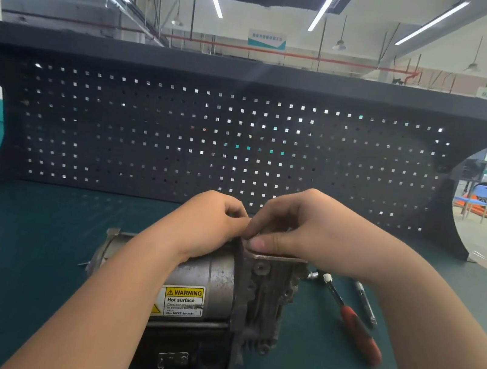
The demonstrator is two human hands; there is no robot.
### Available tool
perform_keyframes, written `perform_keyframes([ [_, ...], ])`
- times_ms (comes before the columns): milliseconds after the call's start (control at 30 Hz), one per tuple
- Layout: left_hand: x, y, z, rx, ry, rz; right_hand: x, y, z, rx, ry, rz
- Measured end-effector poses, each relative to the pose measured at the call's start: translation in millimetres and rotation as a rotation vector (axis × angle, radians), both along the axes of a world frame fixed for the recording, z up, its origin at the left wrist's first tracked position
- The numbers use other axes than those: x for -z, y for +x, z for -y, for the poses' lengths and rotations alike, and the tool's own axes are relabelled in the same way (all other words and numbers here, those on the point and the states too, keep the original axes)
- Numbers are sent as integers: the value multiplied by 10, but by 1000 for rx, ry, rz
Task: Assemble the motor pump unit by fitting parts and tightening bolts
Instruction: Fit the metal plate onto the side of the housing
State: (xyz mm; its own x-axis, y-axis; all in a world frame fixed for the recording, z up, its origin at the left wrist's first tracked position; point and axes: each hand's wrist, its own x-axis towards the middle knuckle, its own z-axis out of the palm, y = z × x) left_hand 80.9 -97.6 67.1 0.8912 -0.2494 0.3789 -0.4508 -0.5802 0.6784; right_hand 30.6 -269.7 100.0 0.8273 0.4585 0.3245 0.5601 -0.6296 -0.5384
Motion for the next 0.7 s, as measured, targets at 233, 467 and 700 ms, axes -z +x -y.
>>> perform_keyframes([
  [233, -7, -16, -3, -1, 4, 0, 16, 28, 1, -28, 28, -62],
  [467, -13, -33, -1, -4, 20, -12, 38, 22, -46, 7, 22, -37],
  [700, -1, -25, -5, 10, -17, -29, 36, -1, -42, -1, 28, -4],
])
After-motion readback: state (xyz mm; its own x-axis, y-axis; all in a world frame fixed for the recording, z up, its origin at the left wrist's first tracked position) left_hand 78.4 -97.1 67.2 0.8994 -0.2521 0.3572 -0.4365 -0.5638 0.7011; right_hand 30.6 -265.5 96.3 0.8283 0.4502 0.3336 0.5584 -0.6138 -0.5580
